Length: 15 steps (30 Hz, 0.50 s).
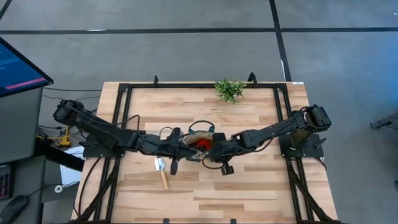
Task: Pick & Place Garden tools in Gardening bag
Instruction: Put the brown trowel into the gardening bag
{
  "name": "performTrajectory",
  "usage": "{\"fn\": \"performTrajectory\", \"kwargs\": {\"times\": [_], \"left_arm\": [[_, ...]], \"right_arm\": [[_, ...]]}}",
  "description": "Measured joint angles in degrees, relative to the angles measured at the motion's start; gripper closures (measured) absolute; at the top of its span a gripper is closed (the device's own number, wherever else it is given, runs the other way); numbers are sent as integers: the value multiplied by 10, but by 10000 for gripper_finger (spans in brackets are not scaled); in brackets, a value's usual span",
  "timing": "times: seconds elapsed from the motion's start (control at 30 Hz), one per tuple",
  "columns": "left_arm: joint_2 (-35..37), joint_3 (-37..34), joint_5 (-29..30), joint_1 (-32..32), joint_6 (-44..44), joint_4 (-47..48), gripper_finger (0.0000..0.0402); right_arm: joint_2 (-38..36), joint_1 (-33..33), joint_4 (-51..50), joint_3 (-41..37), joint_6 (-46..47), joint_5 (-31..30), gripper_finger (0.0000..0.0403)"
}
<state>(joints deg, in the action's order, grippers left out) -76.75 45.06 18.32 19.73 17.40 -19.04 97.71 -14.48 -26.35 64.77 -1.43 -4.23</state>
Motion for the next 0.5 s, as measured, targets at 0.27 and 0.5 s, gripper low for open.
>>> {"fn": "performTrajectory", "kwargs": {"times": [0.27, 0.5], "left_arm": [[-39, 0, 63, 1, 6, -7, 401], [-62, 0, 46, 0, 10, -12, 401]], "right_arm": [[0, 0, 1, 0, 0, -1, 403], [0, 0, 1, 0, 0, -1, 403]]}}
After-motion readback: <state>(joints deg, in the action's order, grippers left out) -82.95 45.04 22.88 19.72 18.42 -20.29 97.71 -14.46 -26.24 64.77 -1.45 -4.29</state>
